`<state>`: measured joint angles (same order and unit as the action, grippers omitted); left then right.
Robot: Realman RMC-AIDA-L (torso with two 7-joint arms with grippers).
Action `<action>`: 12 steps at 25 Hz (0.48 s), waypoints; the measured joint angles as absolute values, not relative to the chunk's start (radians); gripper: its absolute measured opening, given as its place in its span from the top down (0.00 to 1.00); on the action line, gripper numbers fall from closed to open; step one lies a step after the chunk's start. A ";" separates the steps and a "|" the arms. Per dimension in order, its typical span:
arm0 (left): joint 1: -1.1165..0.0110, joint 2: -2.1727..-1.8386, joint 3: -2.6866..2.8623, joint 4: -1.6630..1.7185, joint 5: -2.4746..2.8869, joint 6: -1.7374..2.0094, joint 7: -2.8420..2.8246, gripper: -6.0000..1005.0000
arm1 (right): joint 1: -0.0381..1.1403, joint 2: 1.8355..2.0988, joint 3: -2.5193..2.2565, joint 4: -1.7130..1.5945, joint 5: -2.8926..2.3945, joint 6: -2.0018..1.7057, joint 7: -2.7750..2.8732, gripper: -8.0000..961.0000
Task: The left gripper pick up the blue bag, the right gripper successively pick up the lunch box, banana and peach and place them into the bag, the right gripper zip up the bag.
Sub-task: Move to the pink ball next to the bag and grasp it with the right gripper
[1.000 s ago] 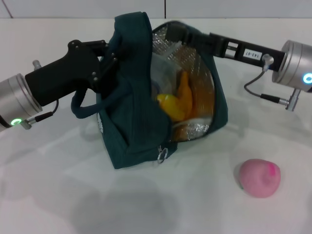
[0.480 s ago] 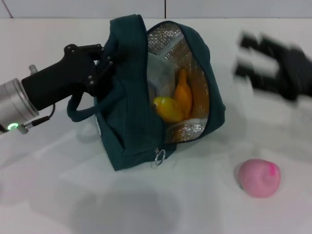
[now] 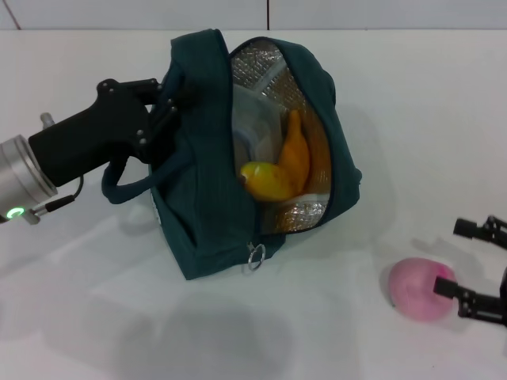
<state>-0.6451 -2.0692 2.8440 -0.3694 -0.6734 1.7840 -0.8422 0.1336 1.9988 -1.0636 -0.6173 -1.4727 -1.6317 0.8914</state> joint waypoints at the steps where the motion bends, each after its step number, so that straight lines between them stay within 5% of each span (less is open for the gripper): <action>1: -0.646 -2.070 2.844 -0.369 -0.673 1.784 -0.841 0.93 | 0.136 1.998 -1.060 -0.590 -1.473 -1.633 0.865 0.12; 12: -0.653 -2.074 2.844 -0.368 -0.672 1.785 -0.829 0.93 | 0.191 2.006 -1.068 -0.451 -1.510 -1.498 0.821 0.18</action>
<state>-0.6530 -2.0741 2.8440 -0.3681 -0.6718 1.7848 -0.8291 0.1912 2.0057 -1.0681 -0.4510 -1.5104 -1.4978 0.8211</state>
